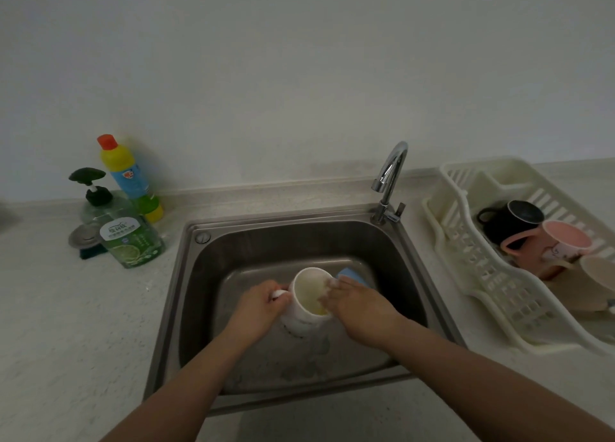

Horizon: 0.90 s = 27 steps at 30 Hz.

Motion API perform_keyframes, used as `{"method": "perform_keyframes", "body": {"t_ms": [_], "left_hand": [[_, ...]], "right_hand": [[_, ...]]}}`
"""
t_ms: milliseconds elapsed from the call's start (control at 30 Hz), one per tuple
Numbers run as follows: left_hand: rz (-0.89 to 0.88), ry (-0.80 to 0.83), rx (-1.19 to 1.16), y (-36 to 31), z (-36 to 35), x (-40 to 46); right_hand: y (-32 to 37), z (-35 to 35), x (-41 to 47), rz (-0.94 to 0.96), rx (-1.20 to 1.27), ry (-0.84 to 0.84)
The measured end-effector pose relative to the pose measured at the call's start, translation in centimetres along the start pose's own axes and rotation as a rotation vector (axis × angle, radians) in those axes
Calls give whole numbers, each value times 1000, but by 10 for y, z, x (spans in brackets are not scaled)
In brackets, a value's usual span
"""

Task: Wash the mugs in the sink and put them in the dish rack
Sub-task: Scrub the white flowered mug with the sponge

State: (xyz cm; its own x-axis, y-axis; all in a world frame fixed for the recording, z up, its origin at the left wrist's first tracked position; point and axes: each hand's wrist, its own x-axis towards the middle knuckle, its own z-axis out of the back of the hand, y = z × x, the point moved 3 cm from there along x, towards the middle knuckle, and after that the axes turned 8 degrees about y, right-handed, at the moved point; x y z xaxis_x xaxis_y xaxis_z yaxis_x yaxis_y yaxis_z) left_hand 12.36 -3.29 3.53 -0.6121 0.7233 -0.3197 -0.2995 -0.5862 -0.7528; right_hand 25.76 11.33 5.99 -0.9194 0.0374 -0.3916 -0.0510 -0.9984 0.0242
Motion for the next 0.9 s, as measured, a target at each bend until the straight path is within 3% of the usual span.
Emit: {"method": "perform_keyframes", "body": {"t_ms": [100,200,333,400,500,567,667,800,900], "left_hand": [[140,89,73,4,-1,1],[261,67,-28,16,2,2],[338,26,-306,7,-5,-1],[336,31,-369,-1,-10,-2],[329,34,-467,-5,-16,-4],[316,31,-515,-10,-16,-8],[280,6,-529,-13,-15,-5],[237,-34,-570,-16,-4,-2],[188,-60,-526,-16,2,-3]], "right_hand": [[-5,-3,-9,-142,300,-133],[1,-9,-21,-323,516,-246],[28,-27,-10,-236,637,-279],[36,-38,-4,-177,596,-292],[34,-50,-17,21,344,-365],[19,-52,-28,32,243,-394],[7,-25,-23,-39,382,-449],[24,-22,-28,228,54,-488],[7,-17,-34,82,193,-515]]}}
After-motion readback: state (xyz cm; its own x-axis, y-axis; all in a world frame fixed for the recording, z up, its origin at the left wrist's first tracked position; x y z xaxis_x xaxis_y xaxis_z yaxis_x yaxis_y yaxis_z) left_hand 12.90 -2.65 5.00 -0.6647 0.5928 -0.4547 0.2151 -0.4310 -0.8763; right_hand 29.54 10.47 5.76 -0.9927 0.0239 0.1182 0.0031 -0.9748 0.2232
